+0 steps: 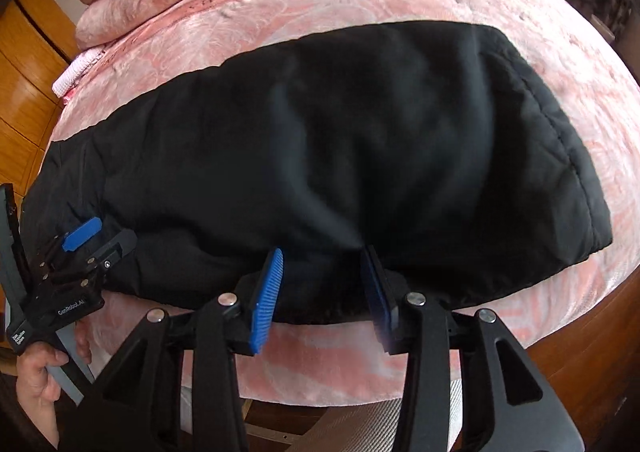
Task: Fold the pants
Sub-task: 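Release the folded hem with the right gripper onto the pants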
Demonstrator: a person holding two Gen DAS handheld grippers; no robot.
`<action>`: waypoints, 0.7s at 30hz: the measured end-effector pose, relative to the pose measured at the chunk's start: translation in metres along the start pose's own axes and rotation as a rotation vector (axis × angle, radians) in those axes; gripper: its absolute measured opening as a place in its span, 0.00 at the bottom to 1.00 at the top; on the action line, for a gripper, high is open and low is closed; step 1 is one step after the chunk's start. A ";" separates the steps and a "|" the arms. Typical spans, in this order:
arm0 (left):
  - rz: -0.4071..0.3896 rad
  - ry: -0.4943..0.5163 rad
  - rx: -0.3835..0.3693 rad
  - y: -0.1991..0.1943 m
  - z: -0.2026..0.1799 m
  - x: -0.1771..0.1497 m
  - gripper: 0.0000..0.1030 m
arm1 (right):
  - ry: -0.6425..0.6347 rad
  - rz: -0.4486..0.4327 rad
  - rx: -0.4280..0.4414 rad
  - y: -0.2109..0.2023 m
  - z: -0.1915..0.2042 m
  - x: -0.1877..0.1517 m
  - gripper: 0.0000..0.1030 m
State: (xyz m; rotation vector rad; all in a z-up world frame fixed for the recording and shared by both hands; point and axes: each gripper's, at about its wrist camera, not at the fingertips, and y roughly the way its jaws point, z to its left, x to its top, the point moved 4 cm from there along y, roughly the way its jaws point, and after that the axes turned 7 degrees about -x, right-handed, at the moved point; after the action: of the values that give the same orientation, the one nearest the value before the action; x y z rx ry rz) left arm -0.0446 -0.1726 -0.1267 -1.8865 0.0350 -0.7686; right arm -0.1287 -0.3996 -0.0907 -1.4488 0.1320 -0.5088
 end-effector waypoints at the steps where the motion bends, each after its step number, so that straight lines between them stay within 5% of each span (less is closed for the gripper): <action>1: 0.006 -0.003 -0.004 -0.001 0.000 0.001 0.96 | -0.001 0.007 0.002 0.001 0.000 0.001 0.40; 5: -0.009 -0.092 -0.065 -0.022 0.011 0.003 0.96 | 0.000 -0.046 -0.005 -0.023 0.003 0.005 0.41; 8: -0.061 -0.108 -0.023 -0.044 0.027 -0.001 0.96 | -0.034 -0.087 0.032 -0.037 0.016 0.003 0.45; 13: -0.049 -0.132 0.055 -0.047 0.064 -0.011 0.96 | -0.072 -0.016 0.017 -0.011 0.035 -0.007 0.45; 21: -0.071 -0.182 -0.018 -0.054 0.074 -0.012 0.96 | -0.076 -0.030 0.020 -0.015 0.041 -0.007 0.47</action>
State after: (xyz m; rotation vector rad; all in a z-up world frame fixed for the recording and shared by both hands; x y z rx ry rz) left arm -0.0324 -0.0839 -0.1049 -1.9761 -0.1402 -0.6432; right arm -0.1231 -0.3600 -0.0724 -1.4506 0.0452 -0.4778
